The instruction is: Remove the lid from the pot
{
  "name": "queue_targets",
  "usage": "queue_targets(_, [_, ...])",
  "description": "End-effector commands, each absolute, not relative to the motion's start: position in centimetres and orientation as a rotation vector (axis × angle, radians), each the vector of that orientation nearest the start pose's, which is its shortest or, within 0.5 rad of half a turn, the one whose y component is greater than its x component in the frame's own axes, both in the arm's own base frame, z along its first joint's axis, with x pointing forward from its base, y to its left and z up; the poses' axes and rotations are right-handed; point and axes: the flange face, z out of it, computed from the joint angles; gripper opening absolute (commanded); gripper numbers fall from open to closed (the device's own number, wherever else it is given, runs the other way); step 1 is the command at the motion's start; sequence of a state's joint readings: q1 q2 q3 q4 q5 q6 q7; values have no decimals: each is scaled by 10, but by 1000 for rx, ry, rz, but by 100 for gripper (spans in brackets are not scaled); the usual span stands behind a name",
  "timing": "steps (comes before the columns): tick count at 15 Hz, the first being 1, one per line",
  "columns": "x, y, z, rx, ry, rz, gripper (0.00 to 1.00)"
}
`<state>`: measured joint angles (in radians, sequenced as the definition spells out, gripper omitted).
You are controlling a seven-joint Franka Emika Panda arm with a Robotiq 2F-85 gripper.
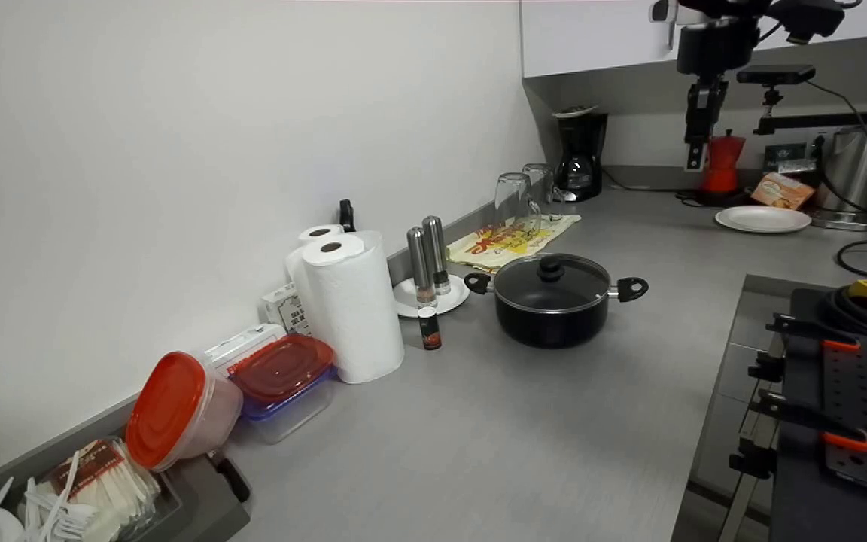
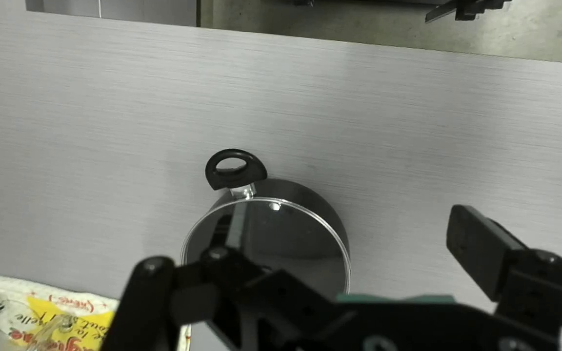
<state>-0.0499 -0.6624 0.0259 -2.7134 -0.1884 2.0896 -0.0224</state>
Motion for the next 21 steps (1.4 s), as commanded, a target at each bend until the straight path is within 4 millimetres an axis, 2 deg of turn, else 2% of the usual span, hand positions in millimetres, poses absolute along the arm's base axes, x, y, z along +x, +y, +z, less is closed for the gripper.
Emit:
queue_targets(1, [383, -26, 472, -3360, -132, -164, 100])
queue_targets(2, [399, -28, 492, -3371, -128, -213, 100])
queue_targets(5, [440, -32, 534, -3395, -129, -335, 100])
queue_targets(7, [472, -34, 551, -3409, -135, -388, 100])
queue_targets(9, [502, -38, 554, -3415, -143, -400, 100])
queue_targets(11, [531, -41, 541, -3421, -152, -376, 100])
queue_targets(13, [556, -44, 517, -3415, -166, -318, 100])
queue_targets(15, [573, -50, 485, -3388, -165, -245, 100])
queue_targets(17, [582, -60, 444, -3361, -141, -131, 100])
queue_targets(21, [580, -83, 369, -3295, -46, 103, 100])
